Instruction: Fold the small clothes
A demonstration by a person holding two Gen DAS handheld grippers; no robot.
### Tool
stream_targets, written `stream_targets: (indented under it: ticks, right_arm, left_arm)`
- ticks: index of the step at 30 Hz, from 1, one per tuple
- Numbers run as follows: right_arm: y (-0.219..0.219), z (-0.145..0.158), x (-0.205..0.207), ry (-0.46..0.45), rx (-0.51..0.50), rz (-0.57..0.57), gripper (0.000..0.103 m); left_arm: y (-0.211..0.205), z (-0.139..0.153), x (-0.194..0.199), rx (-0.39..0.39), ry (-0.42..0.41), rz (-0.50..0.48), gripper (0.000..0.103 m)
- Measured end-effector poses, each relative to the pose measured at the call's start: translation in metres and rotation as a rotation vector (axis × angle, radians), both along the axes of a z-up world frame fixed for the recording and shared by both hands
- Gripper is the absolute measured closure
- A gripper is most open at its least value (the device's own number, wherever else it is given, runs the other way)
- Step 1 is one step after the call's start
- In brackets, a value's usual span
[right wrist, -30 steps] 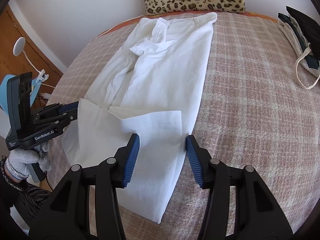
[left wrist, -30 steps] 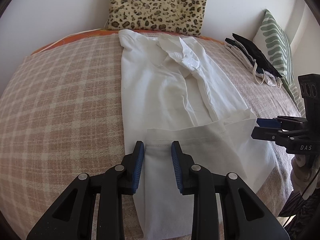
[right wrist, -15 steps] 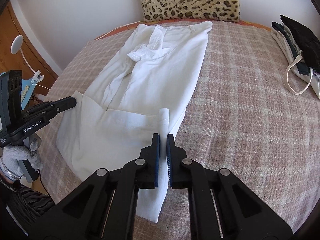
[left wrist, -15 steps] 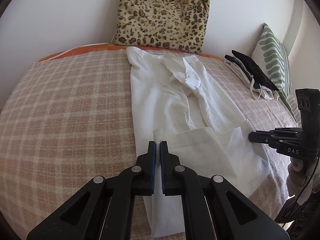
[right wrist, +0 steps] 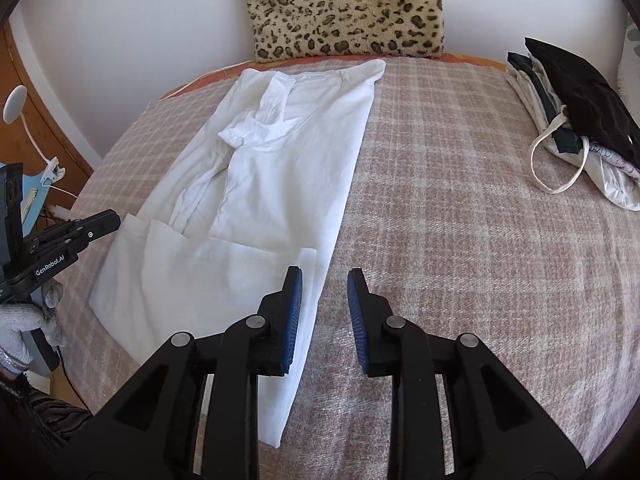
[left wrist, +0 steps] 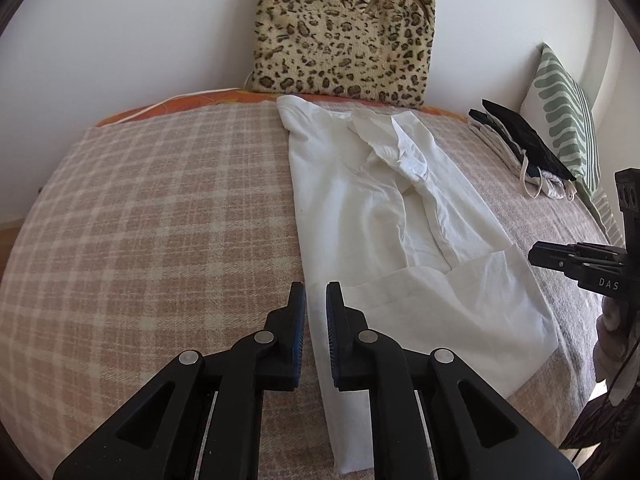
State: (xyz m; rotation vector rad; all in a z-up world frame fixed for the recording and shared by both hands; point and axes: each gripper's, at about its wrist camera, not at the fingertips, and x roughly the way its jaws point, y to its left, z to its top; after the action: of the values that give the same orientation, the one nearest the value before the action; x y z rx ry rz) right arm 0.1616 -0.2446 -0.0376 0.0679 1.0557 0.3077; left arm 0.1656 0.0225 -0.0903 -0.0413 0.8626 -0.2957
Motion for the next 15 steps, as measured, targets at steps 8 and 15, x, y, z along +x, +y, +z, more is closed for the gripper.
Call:
stream_targets:
  ticks: [8,15]
  right_arm:
    - [0.008,-0.017,0.013,0.047,0.000,0.008,0.078]
    - [0.008,-0.006,0.006,-0.019,-0.057,-0.026,0.099]
  left_arm:
    - [-0.014,-0.007,-0.001,0.018,0.019,-0.055,0.094]
    - [-0.018,-0.018,0.001,0.043,0.053,-0.065,0.094]
